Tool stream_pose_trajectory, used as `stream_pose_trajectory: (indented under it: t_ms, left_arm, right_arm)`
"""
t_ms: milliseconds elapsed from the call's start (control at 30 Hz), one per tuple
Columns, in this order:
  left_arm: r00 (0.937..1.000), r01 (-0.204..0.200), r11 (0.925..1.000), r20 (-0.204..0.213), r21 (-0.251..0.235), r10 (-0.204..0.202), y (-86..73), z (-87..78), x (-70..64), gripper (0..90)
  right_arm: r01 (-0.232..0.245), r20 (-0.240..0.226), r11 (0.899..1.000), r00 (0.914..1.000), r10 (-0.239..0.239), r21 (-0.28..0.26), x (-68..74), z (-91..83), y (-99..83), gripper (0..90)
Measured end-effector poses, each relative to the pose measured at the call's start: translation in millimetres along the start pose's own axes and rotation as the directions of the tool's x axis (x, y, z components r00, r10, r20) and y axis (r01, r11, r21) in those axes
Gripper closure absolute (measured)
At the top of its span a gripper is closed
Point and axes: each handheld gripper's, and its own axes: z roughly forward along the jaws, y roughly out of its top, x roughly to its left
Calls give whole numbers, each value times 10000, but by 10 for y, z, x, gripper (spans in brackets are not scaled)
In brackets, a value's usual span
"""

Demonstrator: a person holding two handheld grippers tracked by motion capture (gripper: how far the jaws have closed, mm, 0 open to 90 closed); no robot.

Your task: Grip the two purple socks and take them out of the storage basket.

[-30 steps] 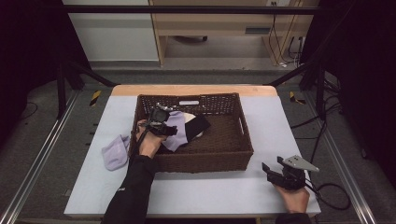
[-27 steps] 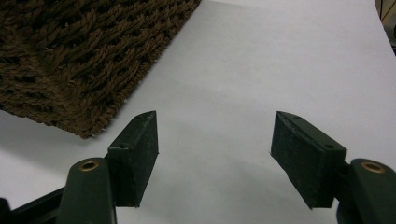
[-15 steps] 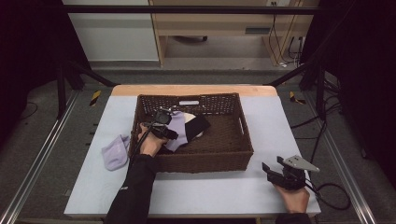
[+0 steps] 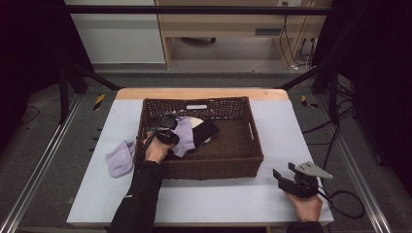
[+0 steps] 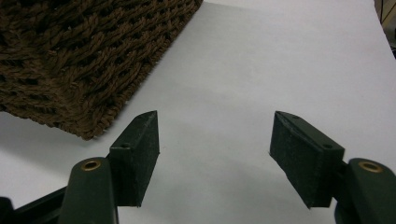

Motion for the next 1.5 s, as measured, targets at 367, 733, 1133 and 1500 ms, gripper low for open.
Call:
stream_pose_trajectory:
  t_ms: [367,733,1133,1500]
  left_arm:
    - [10000,-52,9744,16,-2246,57,-38,-204,-6,851]
    - [9996,299,9263,114,-3756,-277,-88,-346,34,855]
    - [9978,479,8687,630,-4931,-193,-119,-483,62,854]
    - [9998,4,9474,-199,-3201,-71,-67,-295,25,772]
  right_arm:
    - [39,39,10000,10000,-39,5,-2,2,-2,330]
    - [8,19,10000,10000,-8,9,0,-1,-1,330]
    - [103,65,9999,9999,-103,10,-5,7,-3,332]
    - [101,9,9999,9999,-101,46,1,5,-7,331]
